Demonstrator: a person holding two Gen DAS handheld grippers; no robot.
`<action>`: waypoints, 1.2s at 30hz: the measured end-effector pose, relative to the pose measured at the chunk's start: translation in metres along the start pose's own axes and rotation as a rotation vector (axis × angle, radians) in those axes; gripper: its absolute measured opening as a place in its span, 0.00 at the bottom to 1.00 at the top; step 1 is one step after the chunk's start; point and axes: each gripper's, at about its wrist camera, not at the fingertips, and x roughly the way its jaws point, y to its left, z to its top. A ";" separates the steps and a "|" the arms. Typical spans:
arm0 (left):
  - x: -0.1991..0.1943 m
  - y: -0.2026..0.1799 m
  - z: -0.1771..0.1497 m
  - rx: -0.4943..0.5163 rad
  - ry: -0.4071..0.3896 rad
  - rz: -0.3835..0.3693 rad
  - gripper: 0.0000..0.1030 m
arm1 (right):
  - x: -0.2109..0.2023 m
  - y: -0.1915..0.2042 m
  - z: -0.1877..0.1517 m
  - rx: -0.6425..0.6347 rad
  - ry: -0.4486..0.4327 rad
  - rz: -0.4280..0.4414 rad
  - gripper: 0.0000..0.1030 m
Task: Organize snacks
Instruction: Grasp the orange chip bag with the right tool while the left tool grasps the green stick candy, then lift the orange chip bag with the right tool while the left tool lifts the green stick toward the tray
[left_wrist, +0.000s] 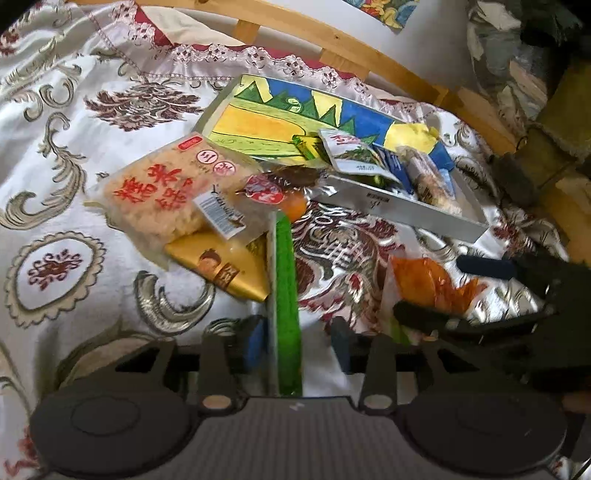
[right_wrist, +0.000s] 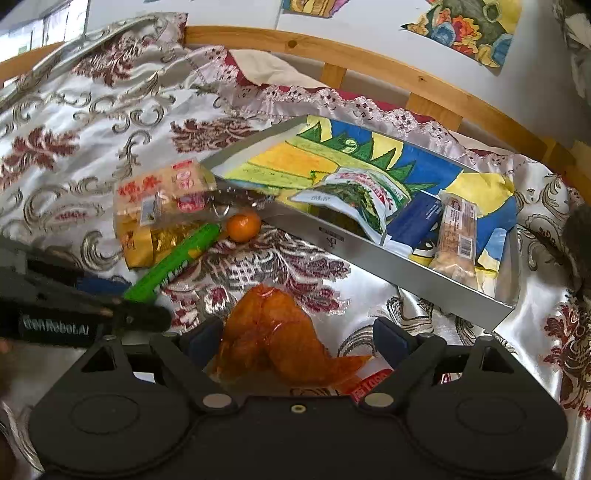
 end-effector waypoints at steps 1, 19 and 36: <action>0.001 0.001 0.001 -0.003 0.002 0.000 0.44 | 0.002 0.001 -0.001 -0.011 0.003 -0.004 0.86; -0.023 0.003 -0.012 -0.057 0.125 0.020 0.18 | -0.027 0.038 -0.031 0.095 0.027 -0.051 0.56; -0.031 0.003 -0.019 -0.030 0.094 -0.016 0.46 | -0.067 0.050 -0.057 0.194 0.041 -0.075 0.79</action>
